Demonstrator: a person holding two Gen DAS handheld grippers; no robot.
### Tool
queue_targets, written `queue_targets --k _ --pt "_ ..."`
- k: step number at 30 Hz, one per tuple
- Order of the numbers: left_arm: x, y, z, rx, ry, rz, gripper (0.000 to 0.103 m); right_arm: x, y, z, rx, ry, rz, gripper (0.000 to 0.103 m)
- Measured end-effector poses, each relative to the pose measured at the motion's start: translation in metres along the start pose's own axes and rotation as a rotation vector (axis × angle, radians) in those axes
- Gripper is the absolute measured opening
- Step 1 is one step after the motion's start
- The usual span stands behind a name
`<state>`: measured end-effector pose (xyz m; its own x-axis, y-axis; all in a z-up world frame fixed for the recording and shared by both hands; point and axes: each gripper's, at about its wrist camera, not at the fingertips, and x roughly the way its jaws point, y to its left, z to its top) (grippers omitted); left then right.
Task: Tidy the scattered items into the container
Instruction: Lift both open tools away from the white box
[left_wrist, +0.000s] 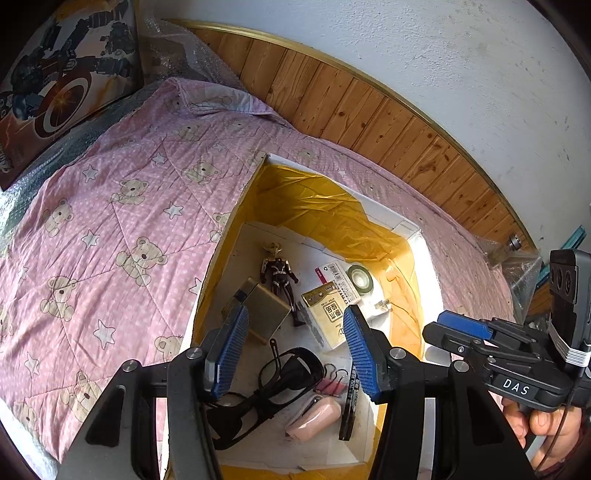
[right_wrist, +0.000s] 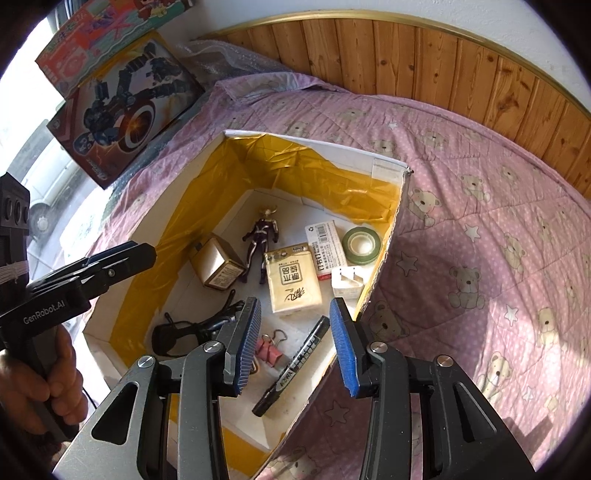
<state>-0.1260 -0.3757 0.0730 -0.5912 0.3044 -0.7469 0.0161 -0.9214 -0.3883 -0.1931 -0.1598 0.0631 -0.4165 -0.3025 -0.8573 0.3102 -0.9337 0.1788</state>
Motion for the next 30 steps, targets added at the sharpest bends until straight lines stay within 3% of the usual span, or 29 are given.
queue_targets --k 22,30 --pt "-0.035 -0.034 -0.034 0.108 -0.033 0.064 0.058 -0.046 0.037 -0.060 -0.076 -0.047 0.004 0.043" --pt "-0.053 -0.051 -0.046 0.173 -0.064 0.092 0.062 -0.062 0.061 -0.082 -0.152 -0.065 -0.044 0.043"
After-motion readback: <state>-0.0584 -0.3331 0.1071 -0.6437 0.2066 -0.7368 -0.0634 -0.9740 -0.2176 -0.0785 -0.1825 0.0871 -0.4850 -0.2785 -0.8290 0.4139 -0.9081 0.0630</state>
